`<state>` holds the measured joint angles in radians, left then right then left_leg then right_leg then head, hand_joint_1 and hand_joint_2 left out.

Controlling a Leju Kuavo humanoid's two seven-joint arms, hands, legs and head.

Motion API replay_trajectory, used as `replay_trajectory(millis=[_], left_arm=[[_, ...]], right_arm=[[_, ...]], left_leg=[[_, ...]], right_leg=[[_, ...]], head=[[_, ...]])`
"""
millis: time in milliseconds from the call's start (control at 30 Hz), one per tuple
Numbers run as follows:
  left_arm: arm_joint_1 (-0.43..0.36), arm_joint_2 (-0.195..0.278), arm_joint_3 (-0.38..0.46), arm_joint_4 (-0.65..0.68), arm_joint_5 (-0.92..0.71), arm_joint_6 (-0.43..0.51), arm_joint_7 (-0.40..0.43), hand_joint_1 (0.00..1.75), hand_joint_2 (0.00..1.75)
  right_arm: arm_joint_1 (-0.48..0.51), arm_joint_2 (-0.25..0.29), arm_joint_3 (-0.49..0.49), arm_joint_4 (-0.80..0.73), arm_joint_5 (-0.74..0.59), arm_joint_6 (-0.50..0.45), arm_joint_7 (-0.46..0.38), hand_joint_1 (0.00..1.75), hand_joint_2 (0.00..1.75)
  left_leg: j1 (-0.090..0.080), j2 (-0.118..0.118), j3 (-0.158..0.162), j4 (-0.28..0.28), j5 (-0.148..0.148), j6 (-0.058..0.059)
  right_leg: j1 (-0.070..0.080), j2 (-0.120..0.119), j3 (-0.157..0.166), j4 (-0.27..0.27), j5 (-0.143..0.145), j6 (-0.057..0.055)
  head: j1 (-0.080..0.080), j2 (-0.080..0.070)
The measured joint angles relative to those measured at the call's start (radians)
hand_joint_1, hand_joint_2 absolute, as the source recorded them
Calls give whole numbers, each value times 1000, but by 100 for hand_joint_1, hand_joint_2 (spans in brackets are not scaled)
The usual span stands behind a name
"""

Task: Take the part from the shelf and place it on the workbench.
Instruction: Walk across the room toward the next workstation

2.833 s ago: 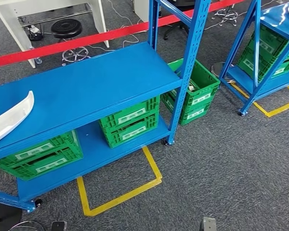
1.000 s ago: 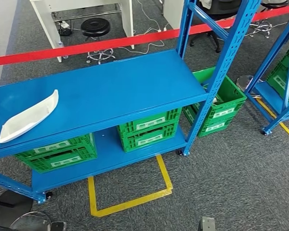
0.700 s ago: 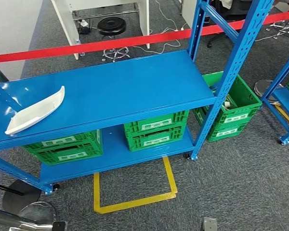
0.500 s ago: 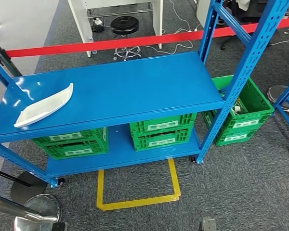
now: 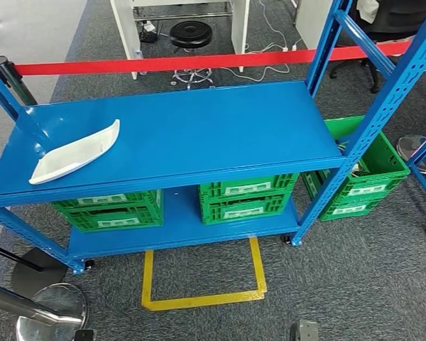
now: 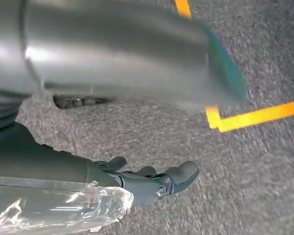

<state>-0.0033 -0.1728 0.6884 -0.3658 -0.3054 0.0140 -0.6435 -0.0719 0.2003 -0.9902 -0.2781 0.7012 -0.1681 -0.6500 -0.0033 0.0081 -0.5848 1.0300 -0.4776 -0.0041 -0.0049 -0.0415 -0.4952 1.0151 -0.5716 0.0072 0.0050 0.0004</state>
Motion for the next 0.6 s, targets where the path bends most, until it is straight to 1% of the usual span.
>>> replay_trajectory(millis=[100, 167, 300, 600], left_arm=[[6, 7, -36, 0, 10, 2, 14, 0, 175], [12, 13, -60, 0, 23, 2, 32, 0, 175], [26, 26, -115, 0, 50, 1, 87, 0, 0], [57, 61, -247, 0, 114, -1, 225, 0, 0]], right_arm=[[11, -10, 42, -1, -37, 12, 37, 0, 175], [19, -17, 75, -2, -67, 19, 65, 0, 175], [39, -35, 152, -6, -129, 34, 123, 0, 0], [83, -74, 346, -26, -272, 67, 254, 0, 0]], left_leg=[[0, 0, 3, 0, -3, 4], [0, 0, 4, 0, -3, 5], [0, 0, 4, 0, -3, 5], [0, 0, 4, 0, -3, 5]], right_leg=[[0, 0, 0, -4, 0, 2], [0, 0, 1, -6, 0, 3], [0, 0, 1, -7, 1, 5], [0, 0, 1, -7, 1, 5]], head=[[0, 0], [0, 0], [0, 0], [0, 0]])
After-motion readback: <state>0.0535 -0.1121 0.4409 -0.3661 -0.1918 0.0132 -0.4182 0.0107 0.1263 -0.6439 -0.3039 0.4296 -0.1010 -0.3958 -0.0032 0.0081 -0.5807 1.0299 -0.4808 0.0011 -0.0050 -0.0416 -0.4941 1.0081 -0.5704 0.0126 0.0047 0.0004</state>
